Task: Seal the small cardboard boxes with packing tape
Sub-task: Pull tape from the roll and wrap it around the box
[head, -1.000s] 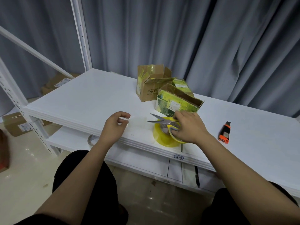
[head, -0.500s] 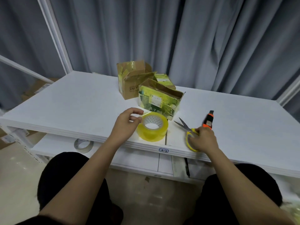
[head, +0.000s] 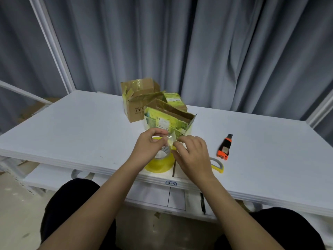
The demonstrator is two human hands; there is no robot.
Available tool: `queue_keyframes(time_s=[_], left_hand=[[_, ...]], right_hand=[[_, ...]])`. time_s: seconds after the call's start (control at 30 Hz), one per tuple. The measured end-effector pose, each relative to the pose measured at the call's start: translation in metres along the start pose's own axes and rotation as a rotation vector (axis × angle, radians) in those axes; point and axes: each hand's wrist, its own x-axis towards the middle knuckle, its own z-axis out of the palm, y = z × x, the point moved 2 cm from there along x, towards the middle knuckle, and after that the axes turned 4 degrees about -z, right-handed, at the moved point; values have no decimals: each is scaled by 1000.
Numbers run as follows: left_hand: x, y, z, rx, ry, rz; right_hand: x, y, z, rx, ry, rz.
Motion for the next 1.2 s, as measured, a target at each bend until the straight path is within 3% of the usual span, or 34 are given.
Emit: queue_keyframes(time_s=[0.13,0.23,0.37,0.5,0.6,0.77,0.87,1.0,1.2], left_hand=[[10,2,3,4,25,-53],[16,2,3,7,7,-113],[26,8,7,-119,-97,-227],[49,19,-6,-195,18,-137],[71,14,-11,-3,36,-17],[117,-7,9,624,-118,239],[139,-16,20,932,-190,369],[156,-20,21,982,-111,490],[164,-19,23,1004,-22,487]], right_hand=[[8,10,9,-35,30,24],[8,17,13,72,9,101],[5,26,18,263,-27,328],[10,46,20,556,17,614],[19,63,23,843,18,815],[38,85,42,1155,-48,916],[45,90,55,1190,-107,962],[50,95,70,1201,-119,974],[57,107,74,1145,-191,898]])
